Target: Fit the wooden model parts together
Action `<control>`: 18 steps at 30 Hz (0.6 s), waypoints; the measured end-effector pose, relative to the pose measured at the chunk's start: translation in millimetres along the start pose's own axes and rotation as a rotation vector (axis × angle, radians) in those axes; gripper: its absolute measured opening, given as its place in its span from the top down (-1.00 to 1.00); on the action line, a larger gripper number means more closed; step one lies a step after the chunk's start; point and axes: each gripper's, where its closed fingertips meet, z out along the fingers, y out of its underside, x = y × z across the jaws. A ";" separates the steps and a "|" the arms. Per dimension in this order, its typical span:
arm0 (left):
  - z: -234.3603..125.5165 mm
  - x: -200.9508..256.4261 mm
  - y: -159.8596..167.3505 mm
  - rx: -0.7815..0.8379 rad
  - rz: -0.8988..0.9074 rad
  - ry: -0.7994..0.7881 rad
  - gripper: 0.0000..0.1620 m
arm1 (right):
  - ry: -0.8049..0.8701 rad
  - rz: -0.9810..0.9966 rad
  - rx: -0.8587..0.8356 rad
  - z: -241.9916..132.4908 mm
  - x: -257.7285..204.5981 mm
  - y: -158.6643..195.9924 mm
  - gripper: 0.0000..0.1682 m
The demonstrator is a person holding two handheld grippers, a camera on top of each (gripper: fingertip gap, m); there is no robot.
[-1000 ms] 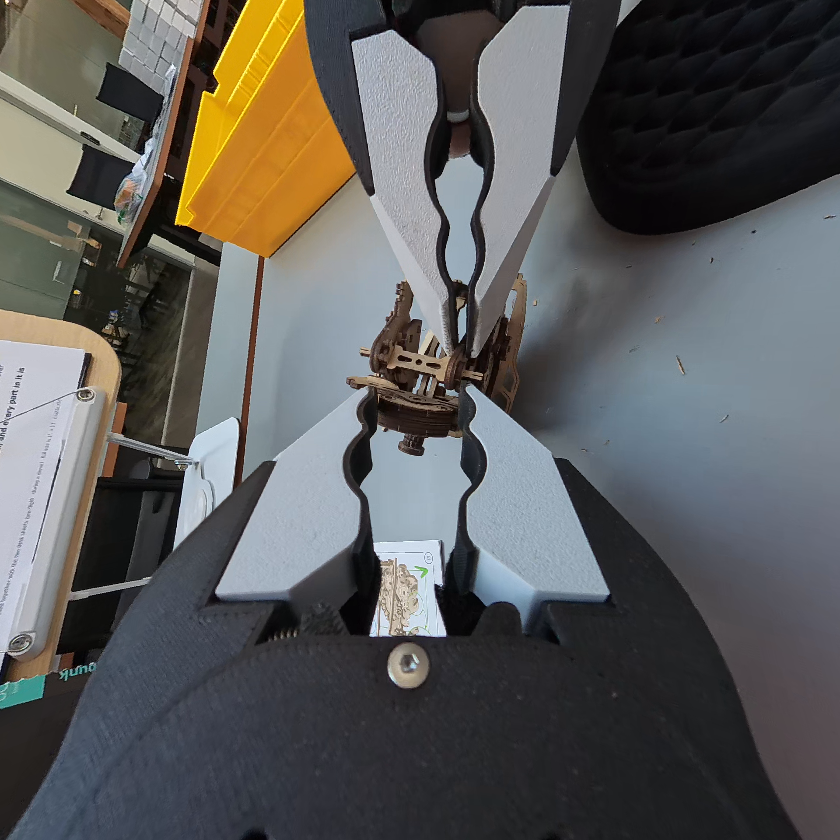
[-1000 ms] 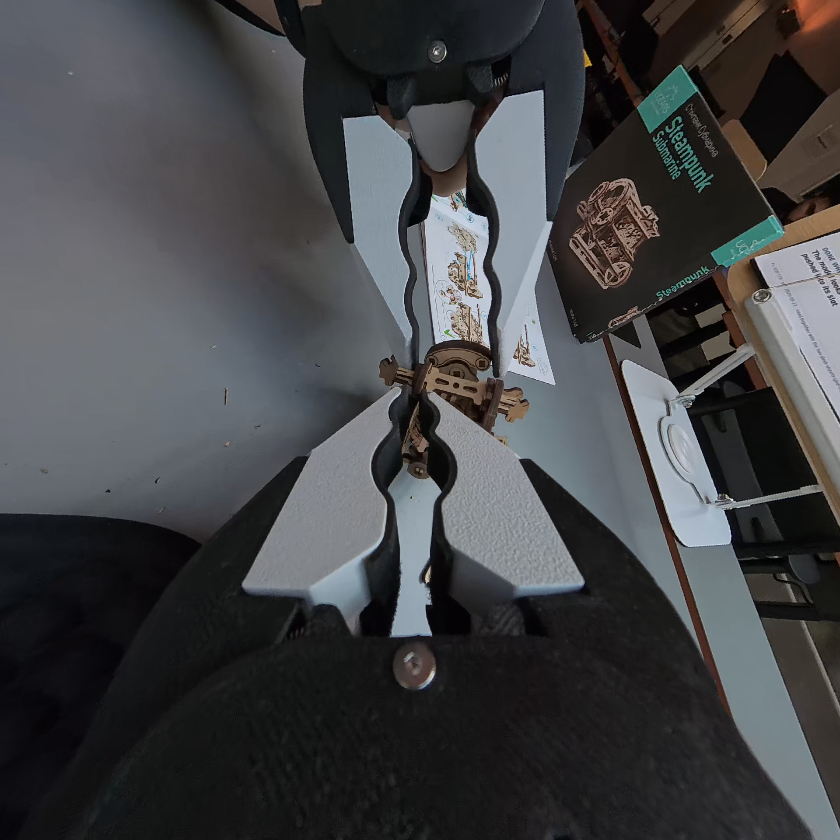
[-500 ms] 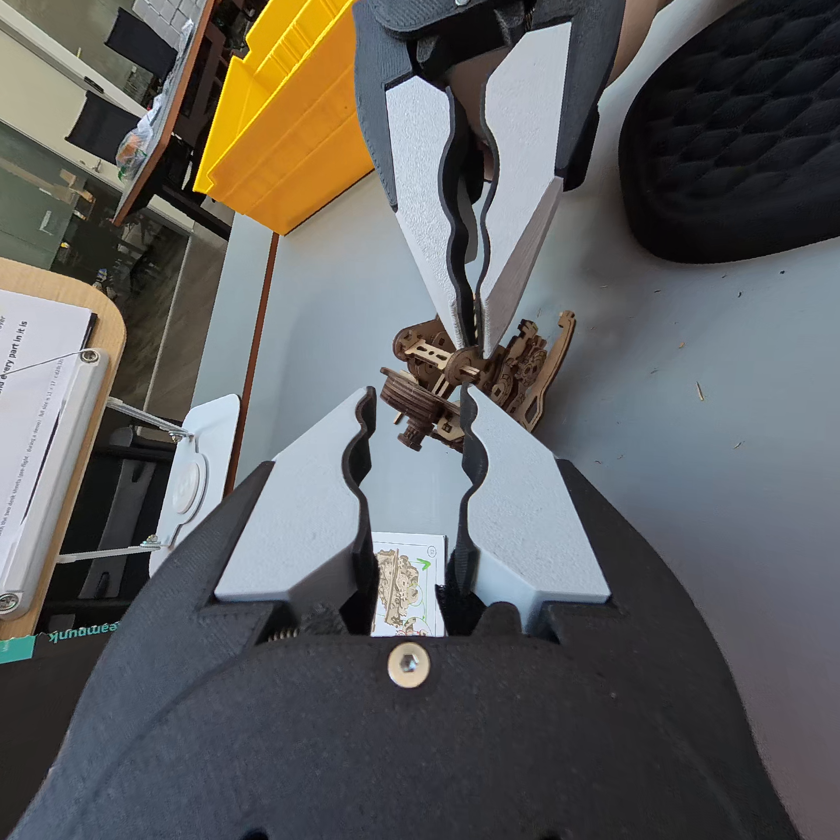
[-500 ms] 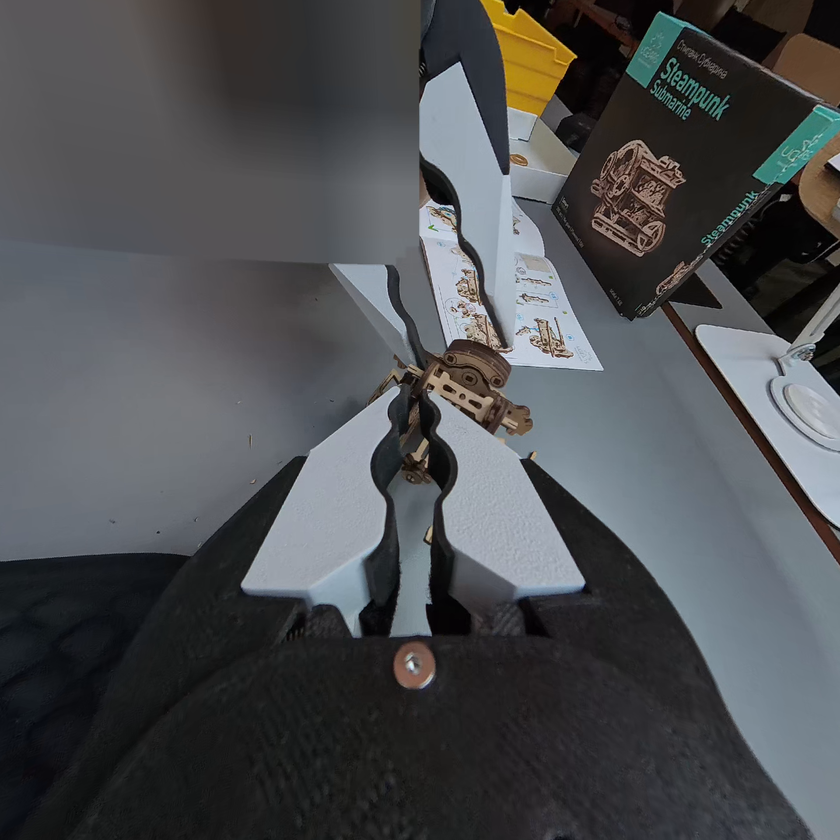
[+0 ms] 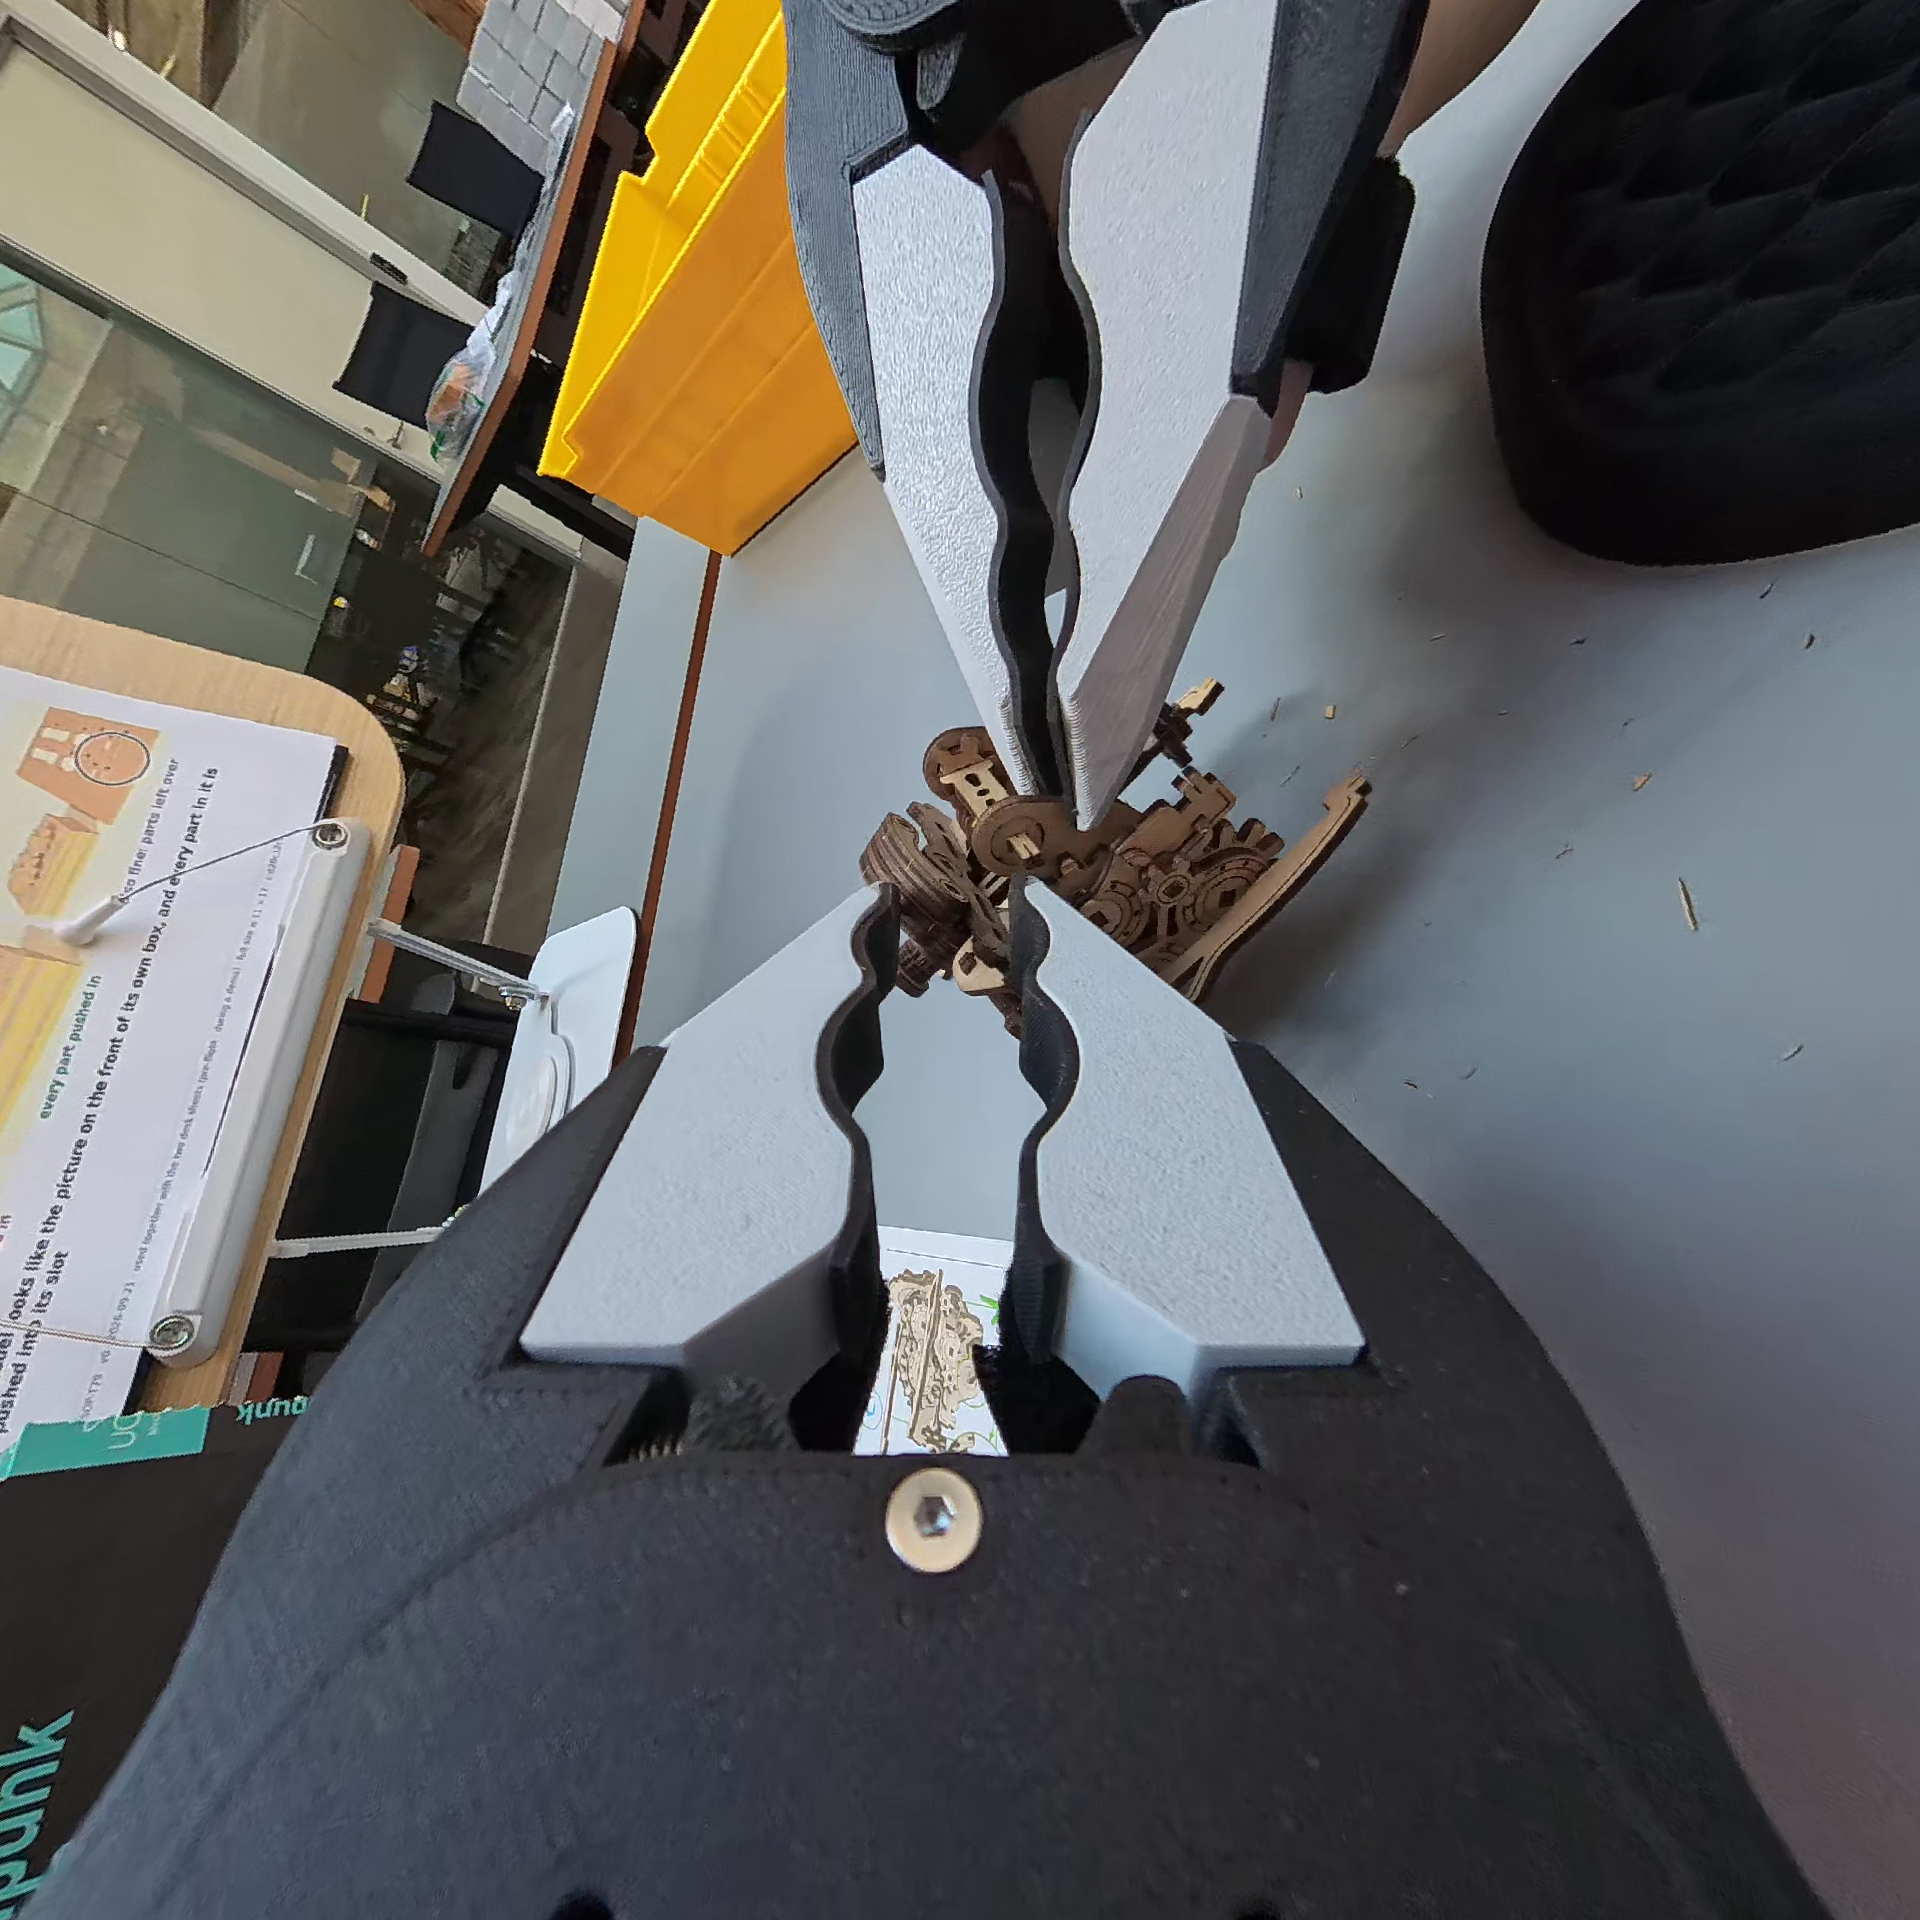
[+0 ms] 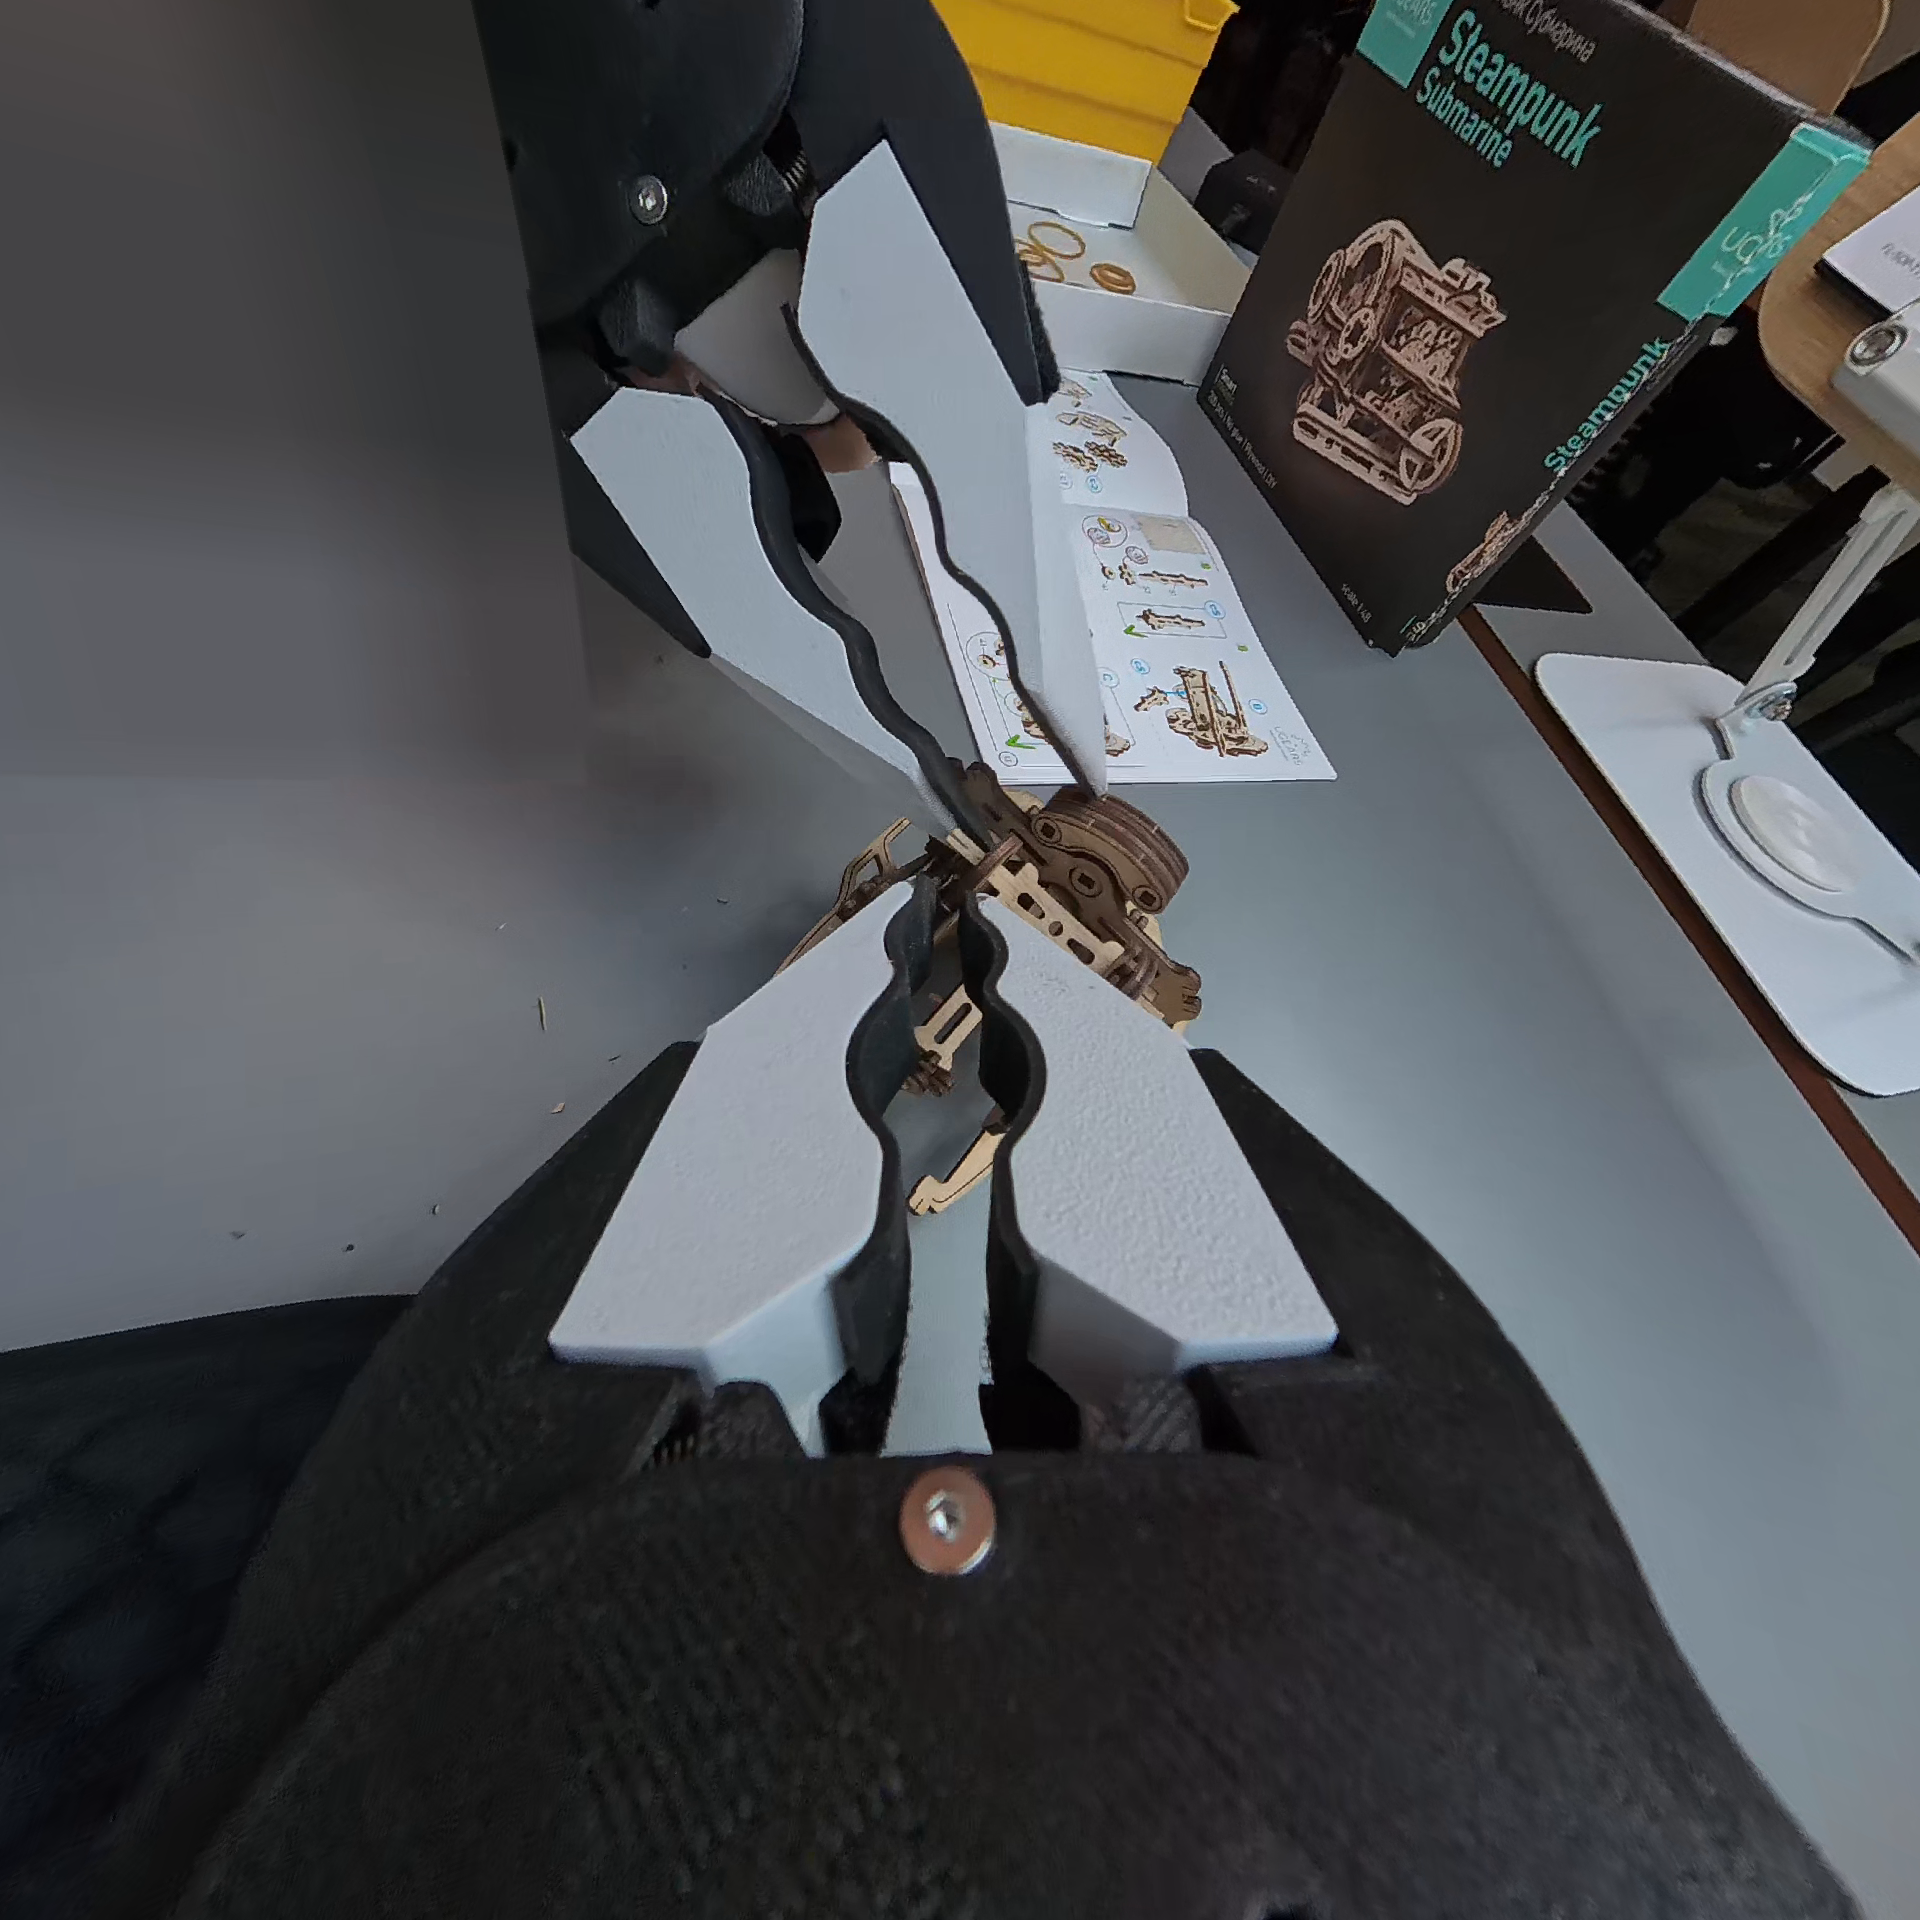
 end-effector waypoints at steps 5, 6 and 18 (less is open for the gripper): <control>3.1 -0.1 0.0 -0.006 -0.011 -0.012 0.79 | -0.011 0.094 -0.042 -0.6 1.4 3.5 0.97; 3.7 -0.1 0.0 -0.005 -0.016 -0.013 0.79 | -0.010 0.110 -0.052 -0.7 1.6 4.2 0.97; 10.5 0.8 -0.5 -0.005 -0.041 -0.009 0.80 | 0.001 0.305 -0.210 -3.1 6.8 27.6 0.88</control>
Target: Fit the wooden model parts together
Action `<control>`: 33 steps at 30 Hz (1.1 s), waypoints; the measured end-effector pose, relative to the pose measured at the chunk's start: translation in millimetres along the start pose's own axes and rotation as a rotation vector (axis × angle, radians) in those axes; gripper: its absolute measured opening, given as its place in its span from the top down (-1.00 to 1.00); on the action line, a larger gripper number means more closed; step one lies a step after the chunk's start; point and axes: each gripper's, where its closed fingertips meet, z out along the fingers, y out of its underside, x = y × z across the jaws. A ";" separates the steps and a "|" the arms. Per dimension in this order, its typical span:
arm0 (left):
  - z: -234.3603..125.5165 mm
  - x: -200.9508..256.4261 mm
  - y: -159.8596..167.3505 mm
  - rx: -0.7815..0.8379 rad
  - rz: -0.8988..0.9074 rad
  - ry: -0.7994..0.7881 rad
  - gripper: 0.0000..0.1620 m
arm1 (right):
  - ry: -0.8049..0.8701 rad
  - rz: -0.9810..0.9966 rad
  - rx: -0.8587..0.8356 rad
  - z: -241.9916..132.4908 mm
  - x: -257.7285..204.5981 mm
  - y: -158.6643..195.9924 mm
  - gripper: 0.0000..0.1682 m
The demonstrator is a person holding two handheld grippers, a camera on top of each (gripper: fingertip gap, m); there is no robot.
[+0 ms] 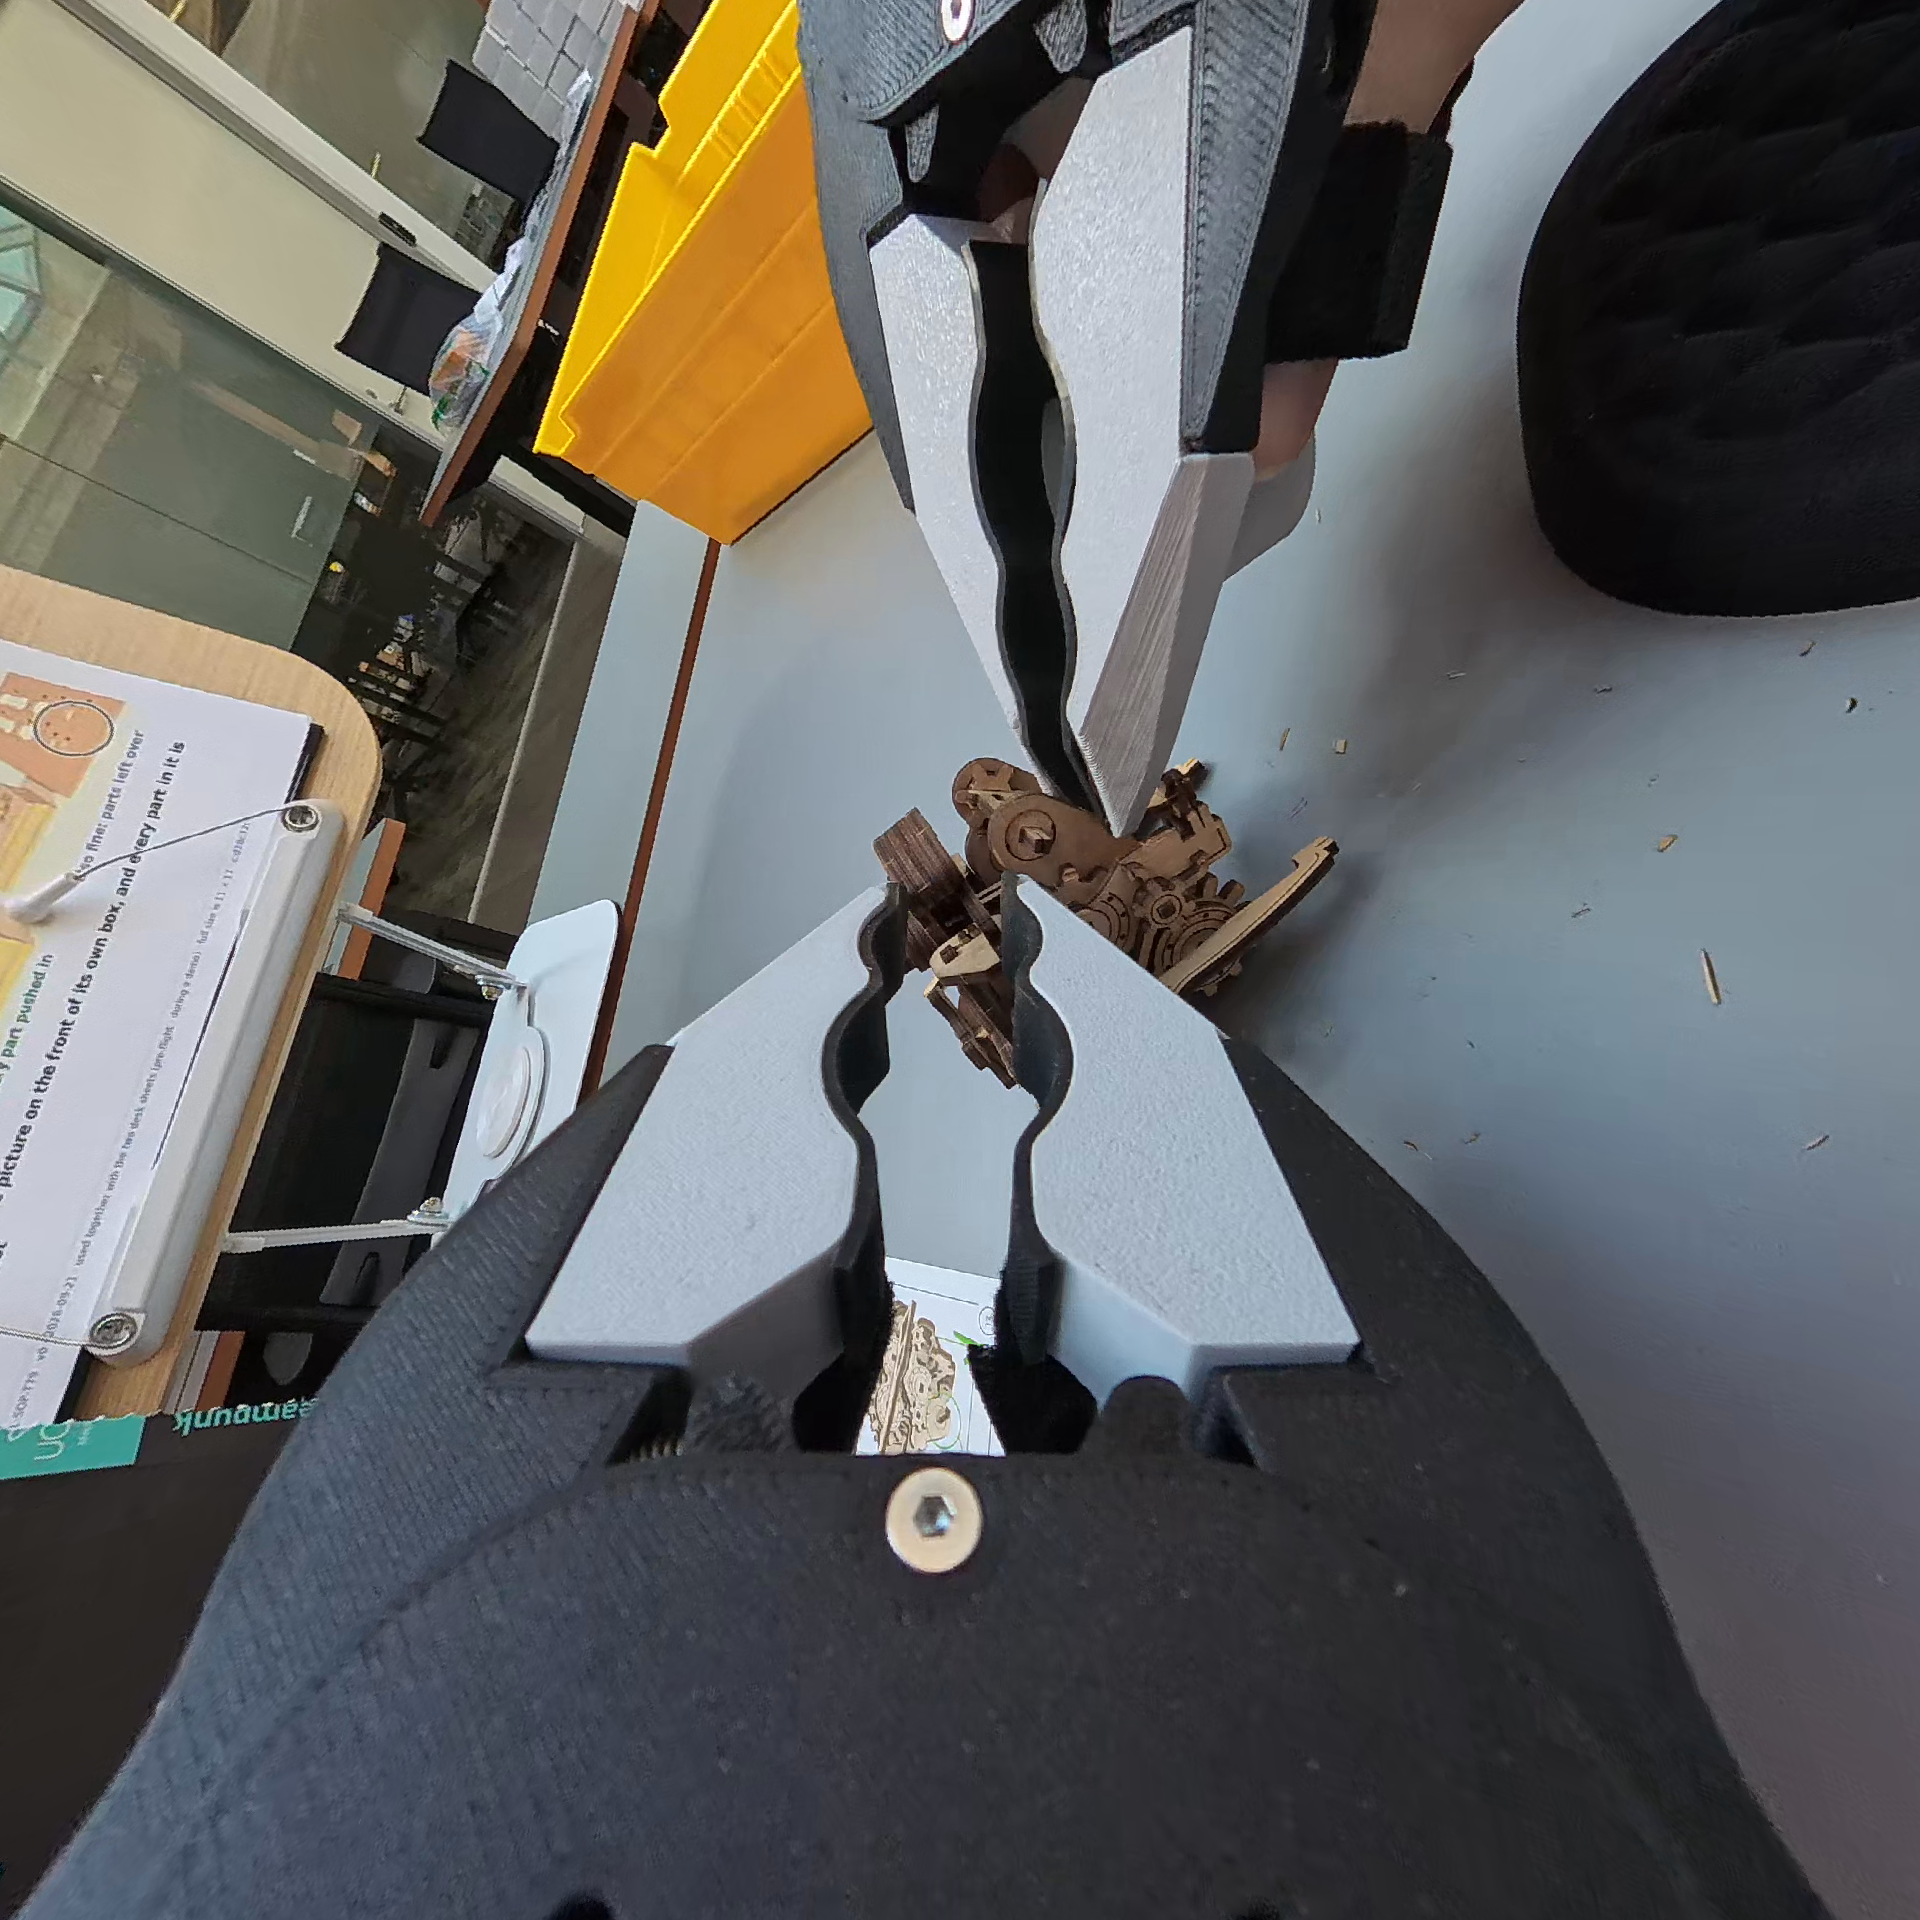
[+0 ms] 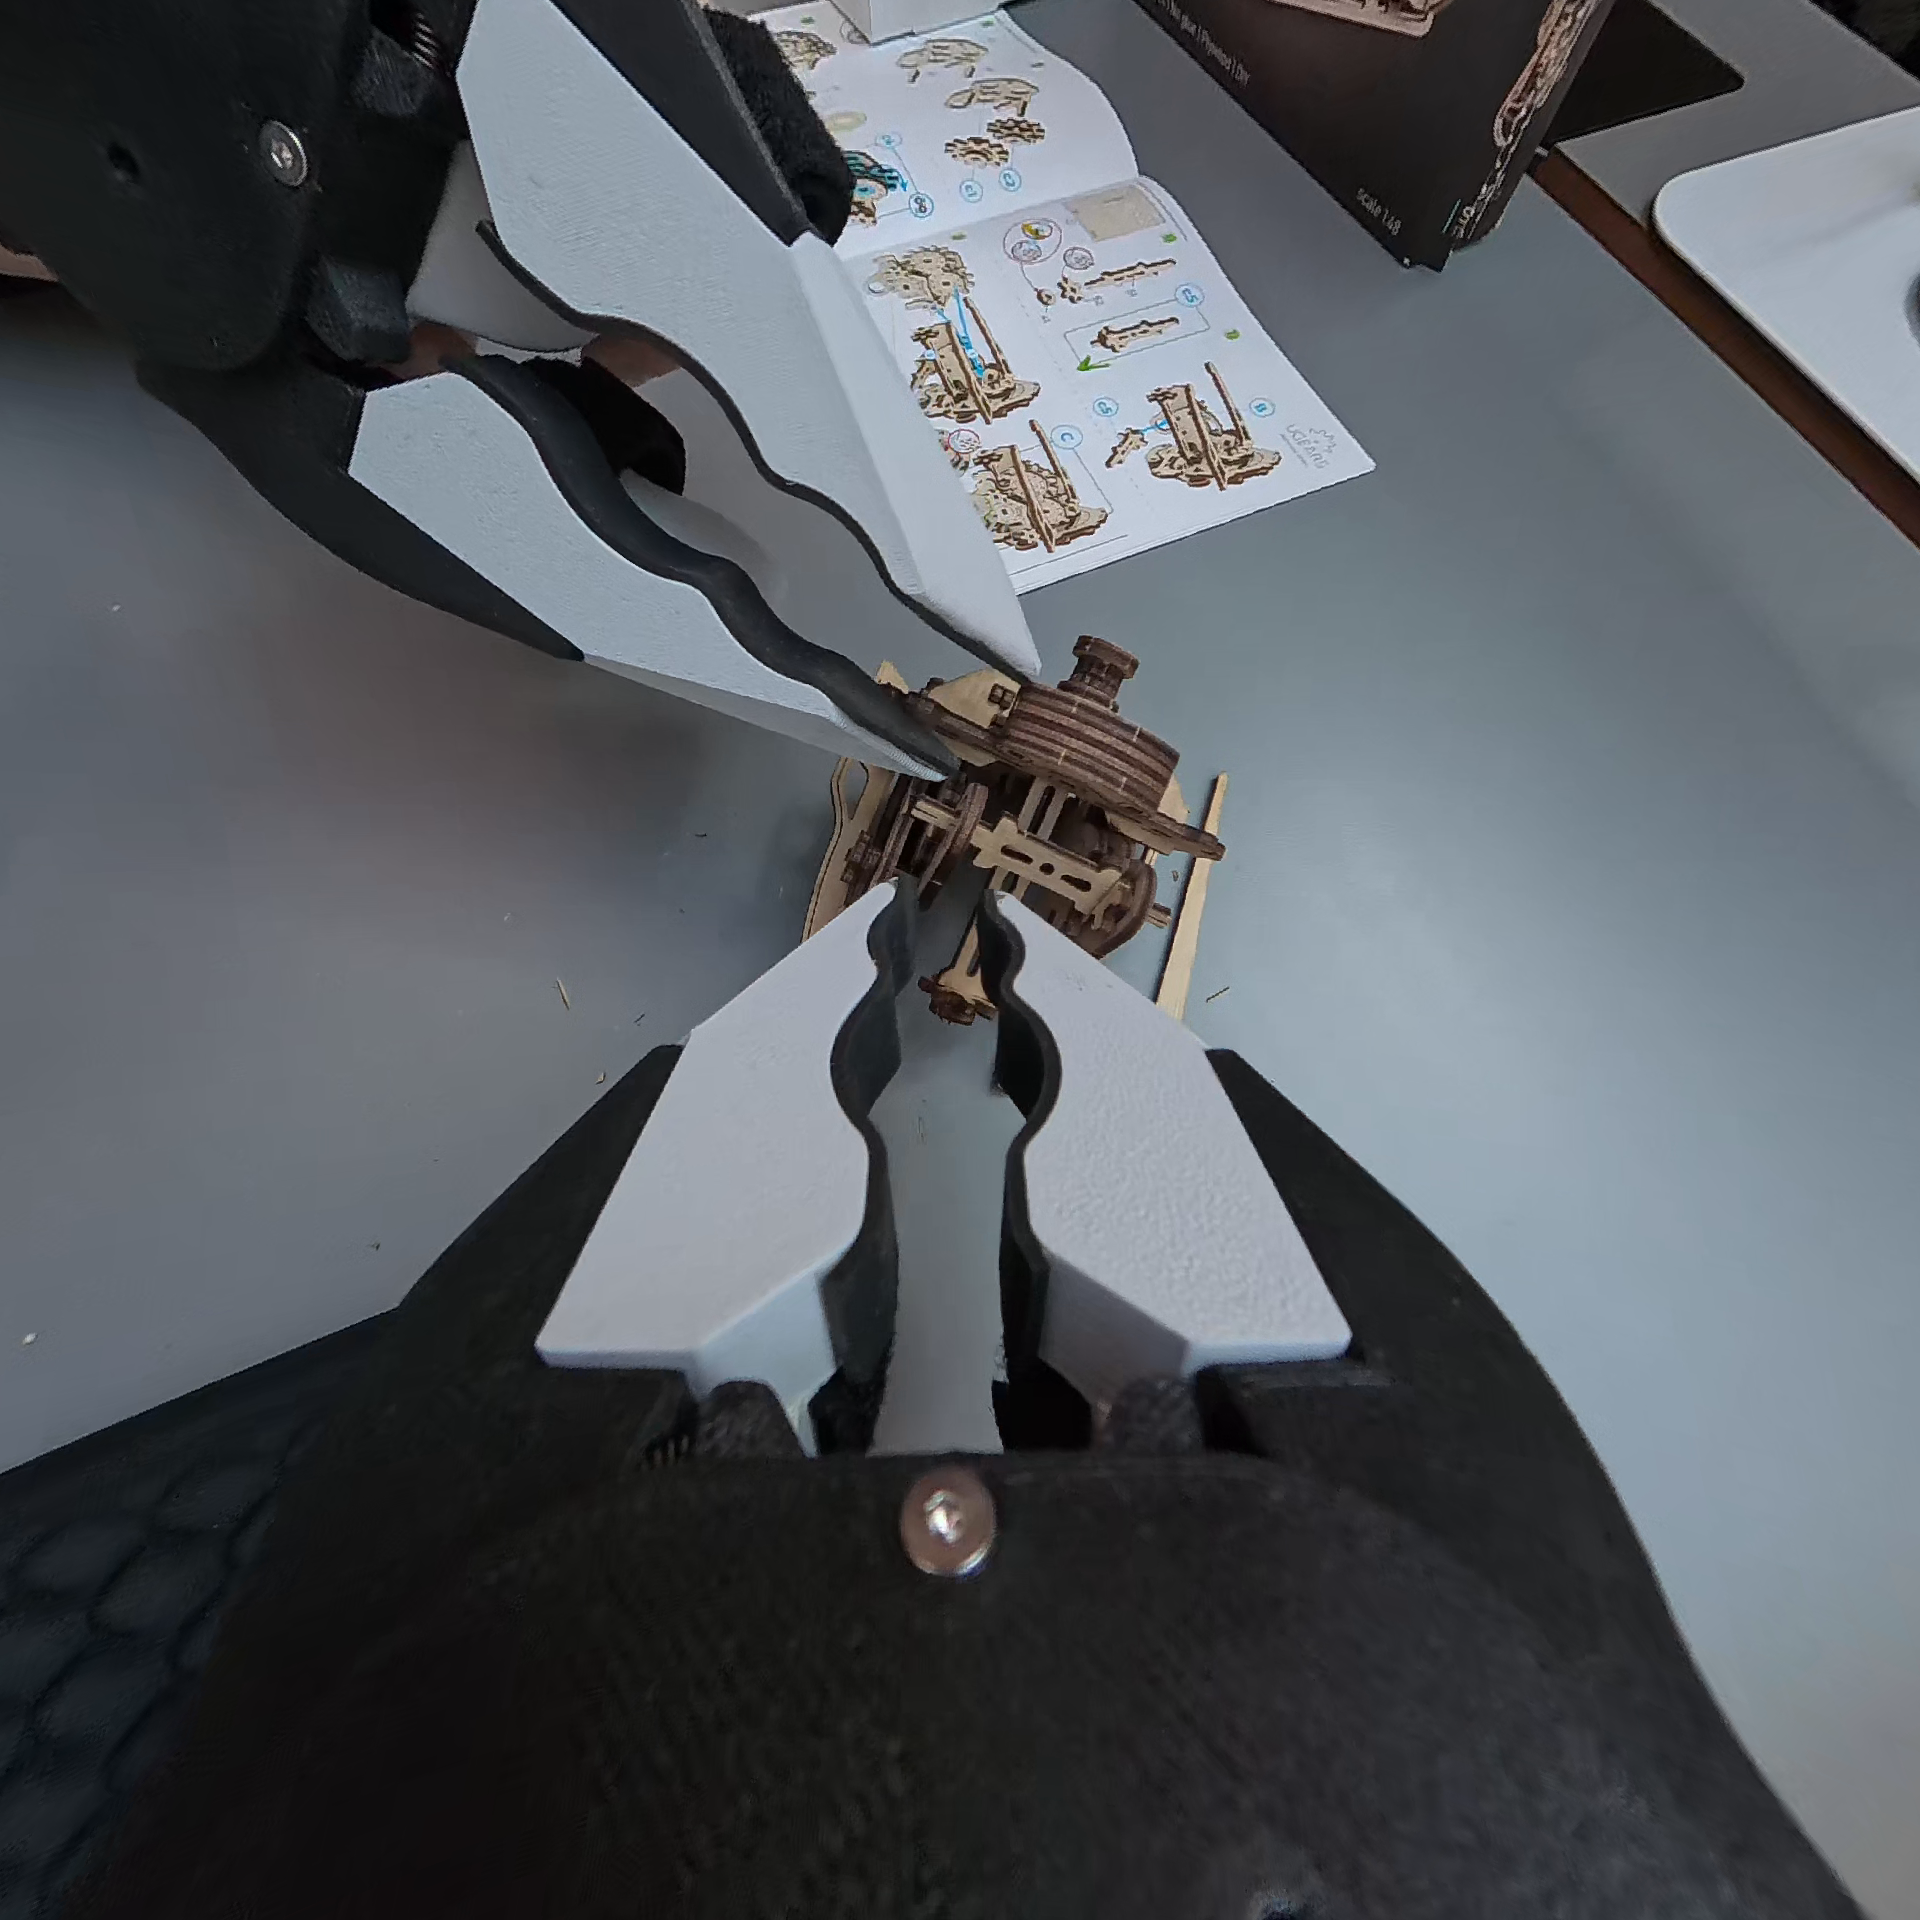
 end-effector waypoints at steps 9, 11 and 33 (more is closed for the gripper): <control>2.4 -2.3 0.4 -0.008 -0.023 -0.021 0.81 | -0.086 0.236 0.082 -2.0 5.6 -4.9 0.78; 3.4 -2.7 0.8 -0.015 -0.028 -0.026 0.81 | -0.132 0.297 0.113 -2.0 3.2 -7.8 0.78; 9.8 -3.7 -0.5 -0.028 -0.073 -0.077 0.73 | -0.166 0.442 0.177 0.7 14.1 -7.3 0.81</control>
